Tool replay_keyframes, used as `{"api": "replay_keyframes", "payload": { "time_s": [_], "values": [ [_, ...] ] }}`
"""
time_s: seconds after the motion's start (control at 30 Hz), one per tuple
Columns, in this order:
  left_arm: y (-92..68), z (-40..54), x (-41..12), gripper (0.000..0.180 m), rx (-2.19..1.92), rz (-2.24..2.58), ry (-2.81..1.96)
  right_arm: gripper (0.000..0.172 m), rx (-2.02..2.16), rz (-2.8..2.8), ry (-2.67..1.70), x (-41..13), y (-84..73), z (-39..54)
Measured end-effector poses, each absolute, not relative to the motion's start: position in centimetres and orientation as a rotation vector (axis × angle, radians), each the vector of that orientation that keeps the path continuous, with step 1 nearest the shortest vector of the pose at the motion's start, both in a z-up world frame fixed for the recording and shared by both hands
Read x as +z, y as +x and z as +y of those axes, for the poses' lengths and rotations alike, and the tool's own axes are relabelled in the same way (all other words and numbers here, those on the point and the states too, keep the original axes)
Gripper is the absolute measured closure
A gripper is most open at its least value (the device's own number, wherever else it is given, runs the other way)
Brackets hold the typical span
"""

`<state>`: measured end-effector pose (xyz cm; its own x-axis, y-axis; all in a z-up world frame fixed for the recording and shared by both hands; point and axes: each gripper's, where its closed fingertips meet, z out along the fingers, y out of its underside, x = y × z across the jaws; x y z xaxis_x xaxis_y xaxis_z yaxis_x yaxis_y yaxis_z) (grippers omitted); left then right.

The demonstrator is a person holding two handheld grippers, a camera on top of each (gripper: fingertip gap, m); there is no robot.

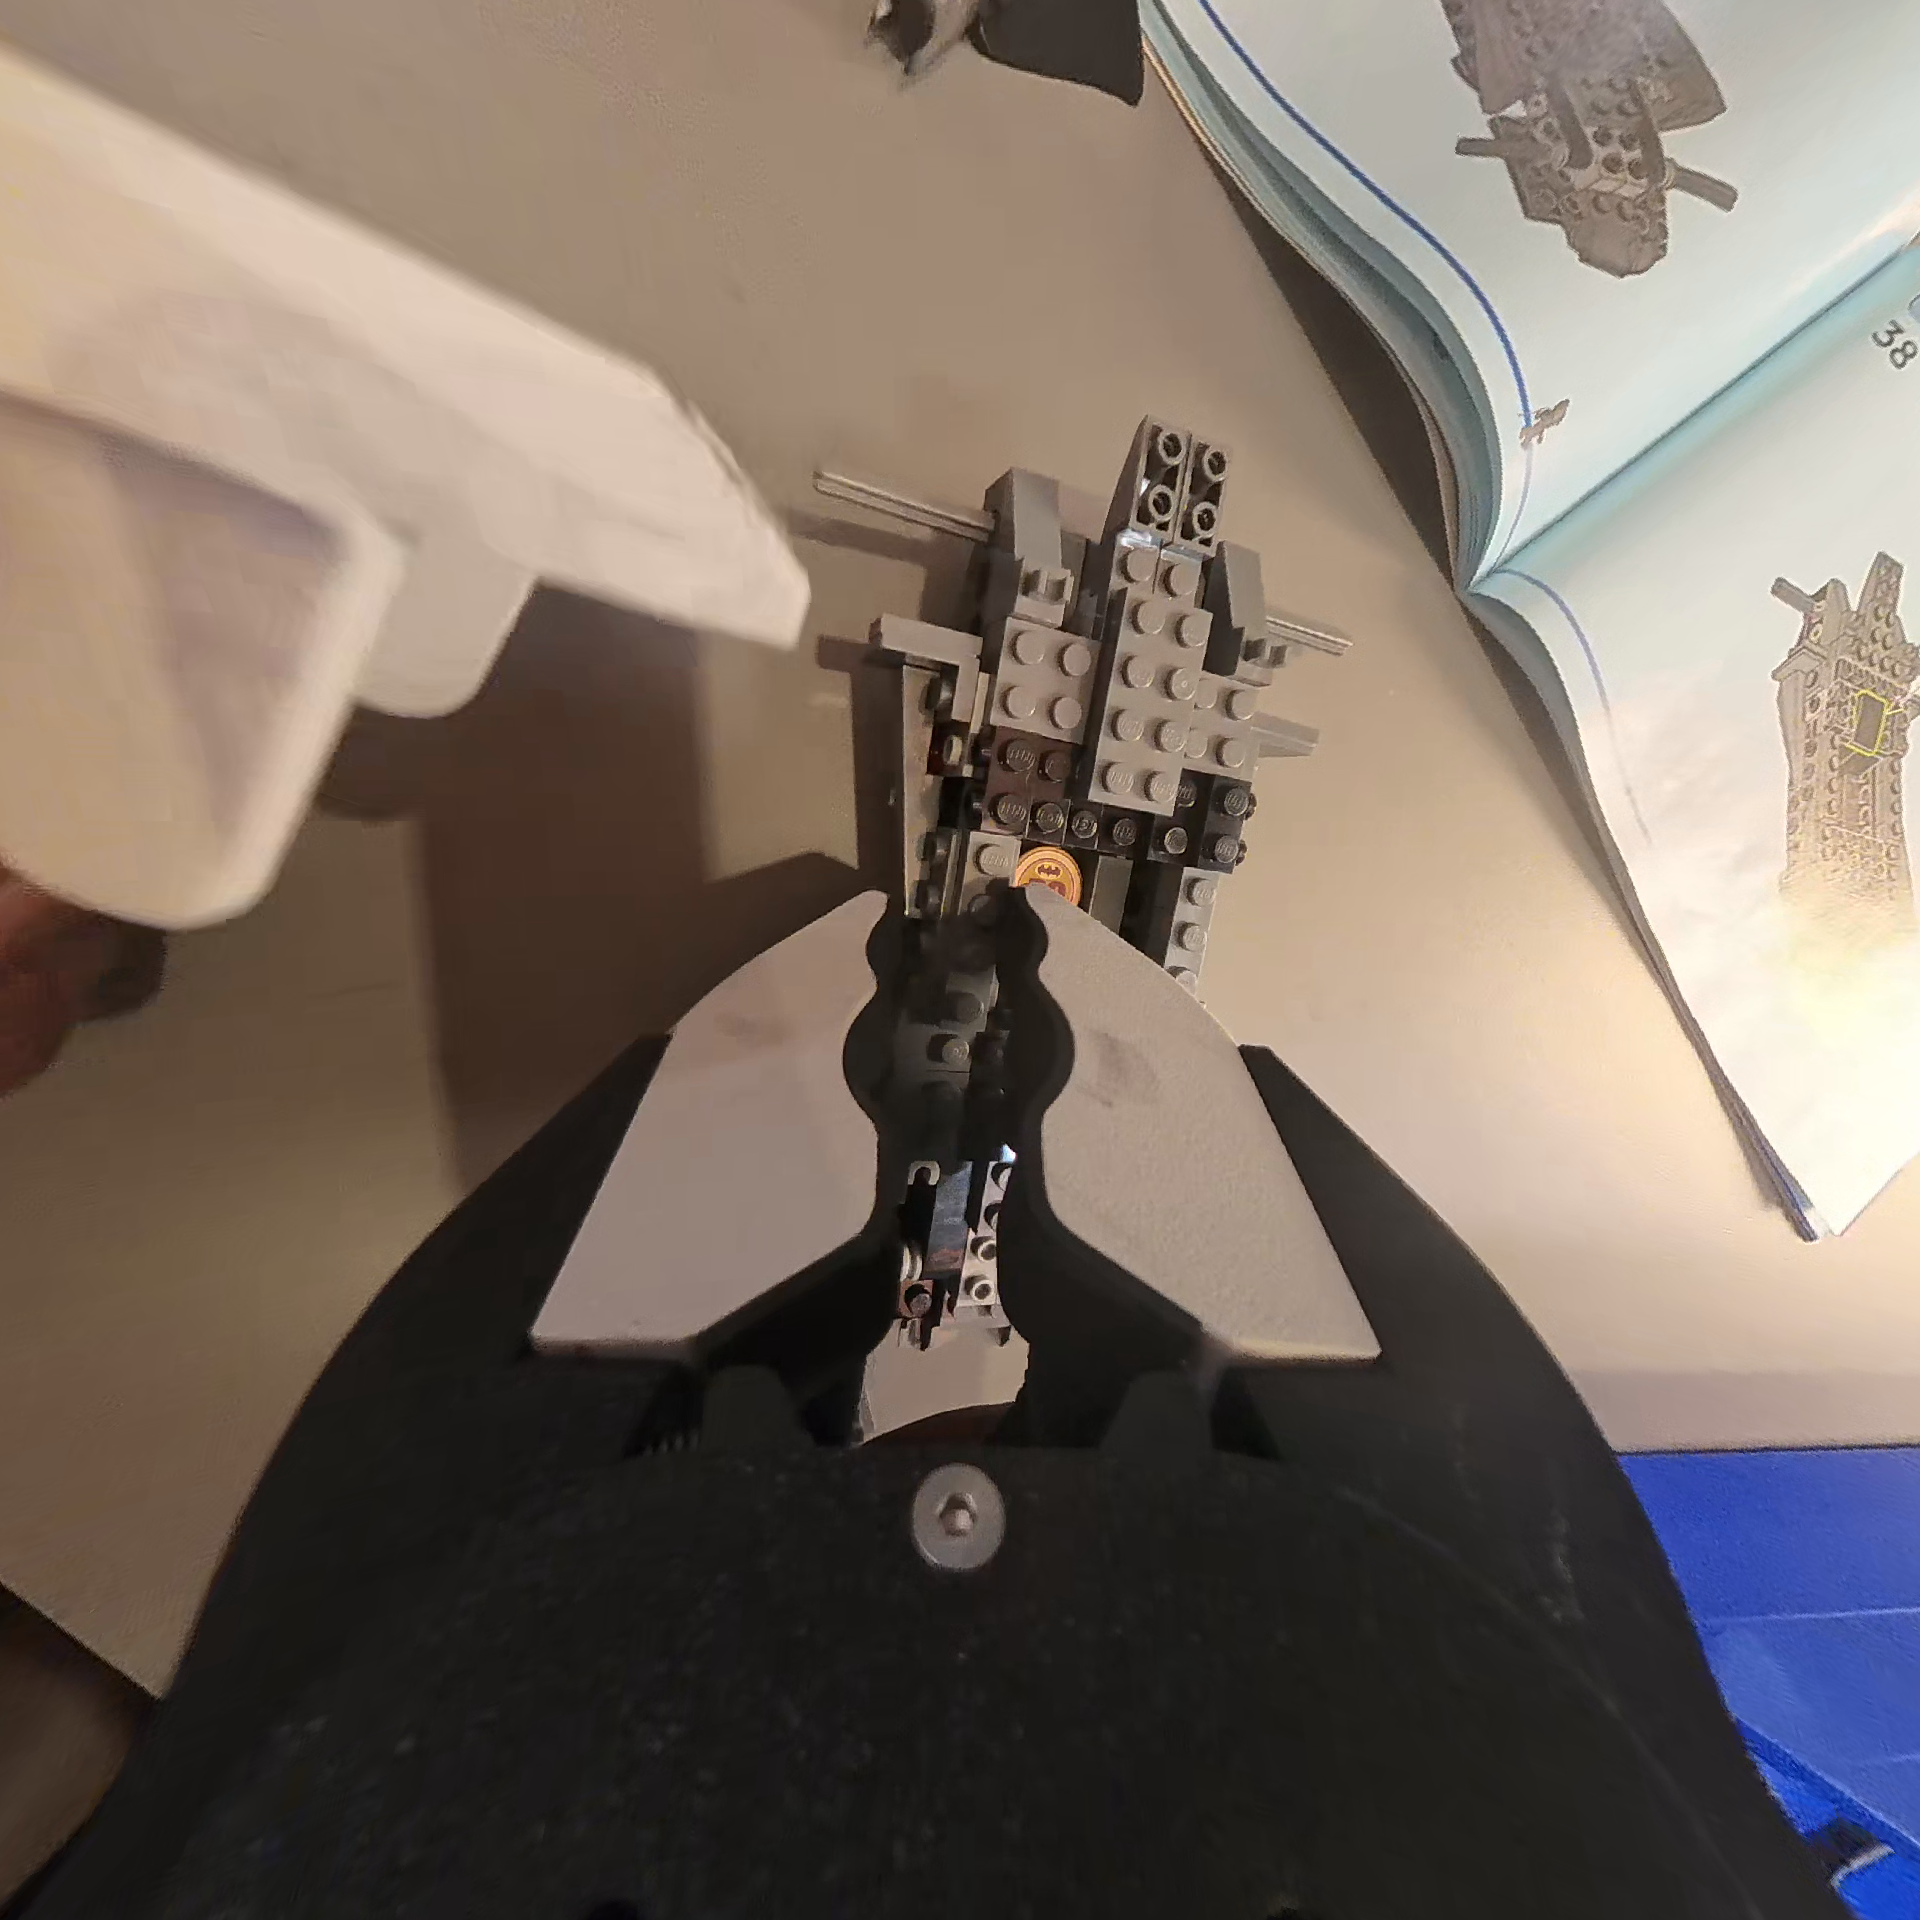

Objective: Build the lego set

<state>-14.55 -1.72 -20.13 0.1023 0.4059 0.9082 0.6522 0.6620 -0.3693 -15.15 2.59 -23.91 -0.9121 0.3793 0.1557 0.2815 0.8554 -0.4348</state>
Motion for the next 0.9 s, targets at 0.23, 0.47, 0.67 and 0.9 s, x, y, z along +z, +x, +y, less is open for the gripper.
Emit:
{"api": "replay_keyframes", "payload": {
  "time_s": [0.23,0.47,0.67,0.9],
  "values": [
    [-15.2,-0.3,-21.3,0.127,-0.246,-1.57,-0.889,0.155,0.676,-2.753,-0.502,-23.5,-14.4,2.0],
    [-16.1,0.1,-21.6,0.135,-0.271,-1.591,-0.851,0.155,0.731,-2.726,-0.48,-23.2,-13.6,1.5],
    [-16.0,-0.3,-21.9,0.147,-0.299,-1.581,-0.82,0.155,0.774,-2.72,-0.468,-23.1,-13.5,1.2],
    [-16.1,-0.6,-21.8,0.15,-0.361,-1.566,-0.77,0.155,0.845,-2.687,-0.449,-22.2,-13.6,0.9]
  ]
}}
